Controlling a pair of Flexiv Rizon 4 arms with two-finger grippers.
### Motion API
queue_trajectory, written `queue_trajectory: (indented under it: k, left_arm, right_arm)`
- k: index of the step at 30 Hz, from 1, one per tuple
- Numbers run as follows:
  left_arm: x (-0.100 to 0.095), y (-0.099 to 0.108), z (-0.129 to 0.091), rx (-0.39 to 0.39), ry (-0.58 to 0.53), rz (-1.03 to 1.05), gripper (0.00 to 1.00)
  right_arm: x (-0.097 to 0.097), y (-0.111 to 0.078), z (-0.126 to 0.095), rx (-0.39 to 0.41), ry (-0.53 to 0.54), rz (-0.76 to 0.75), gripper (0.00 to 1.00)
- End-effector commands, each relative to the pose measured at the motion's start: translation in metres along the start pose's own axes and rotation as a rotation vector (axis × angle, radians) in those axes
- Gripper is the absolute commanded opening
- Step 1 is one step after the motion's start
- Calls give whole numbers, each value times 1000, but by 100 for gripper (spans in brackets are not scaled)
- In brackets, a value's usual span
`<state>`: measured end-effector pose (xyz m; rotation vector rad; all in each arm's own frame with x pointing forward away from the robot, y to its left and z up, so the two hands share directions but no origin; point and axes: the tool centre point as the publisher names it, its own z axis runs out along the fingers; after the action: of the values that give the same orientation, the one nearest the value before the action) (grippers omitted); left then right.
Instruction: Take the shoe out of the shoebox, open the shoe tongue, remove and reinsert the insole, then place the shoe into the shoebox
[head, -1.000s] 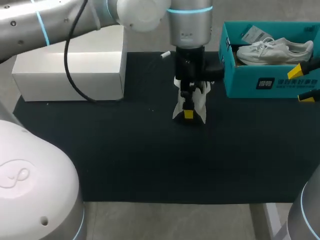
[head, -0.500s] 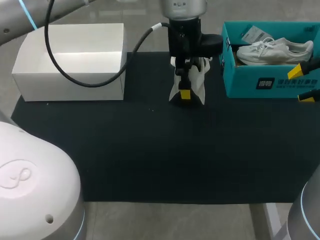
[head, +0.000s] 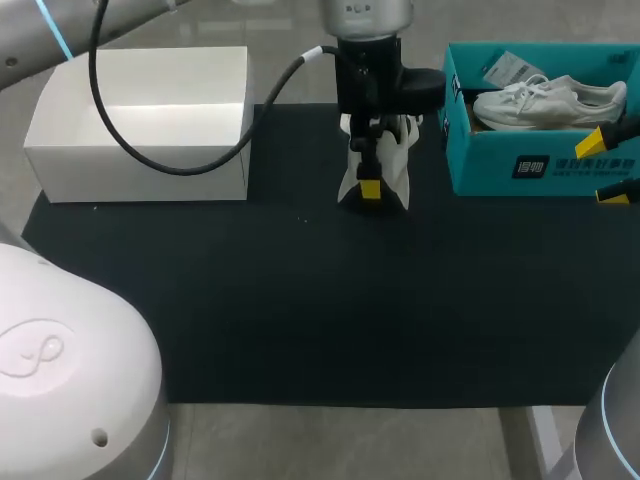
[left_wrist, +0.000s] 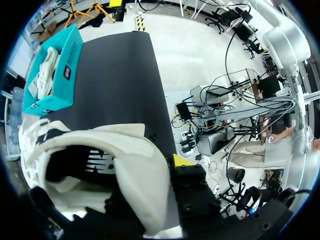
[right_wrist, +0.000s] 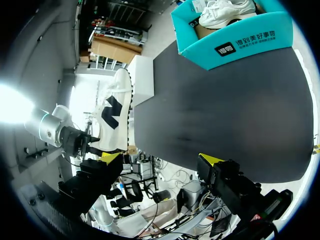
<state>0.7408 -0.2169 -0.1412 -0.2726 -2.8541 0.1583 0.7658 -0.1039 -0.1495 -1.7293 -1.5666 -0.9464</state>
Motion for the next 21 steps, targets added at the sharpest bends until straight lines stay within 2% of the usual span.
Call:
queue_trajectory:
  k: [1, 5, 11, 17, 21]
  left_arm:
    - [0, 1, -1, 3, -2, 1, 0]
    - [3, 1, 4, -12, -7, 20, 0]
    - [-4, 20, 9, -26, 6, 67, 0]
    - [-28, 51, 7, -54, -61, 39, 0]
    - [-49, 82, -4, -43, -82, -15, 0]
  right_arm:
    - [0, 0, 0, 1, -3, 1, 100]
    - [0, 0, 0, 1, -3, 1, 100]
    - [0, 0, 0, 1, -3, 1, 100]
    - [0, 0, 0, 1, -3, 1, 100]
    - [0, 0, 0, 1, -3, 1, 100]
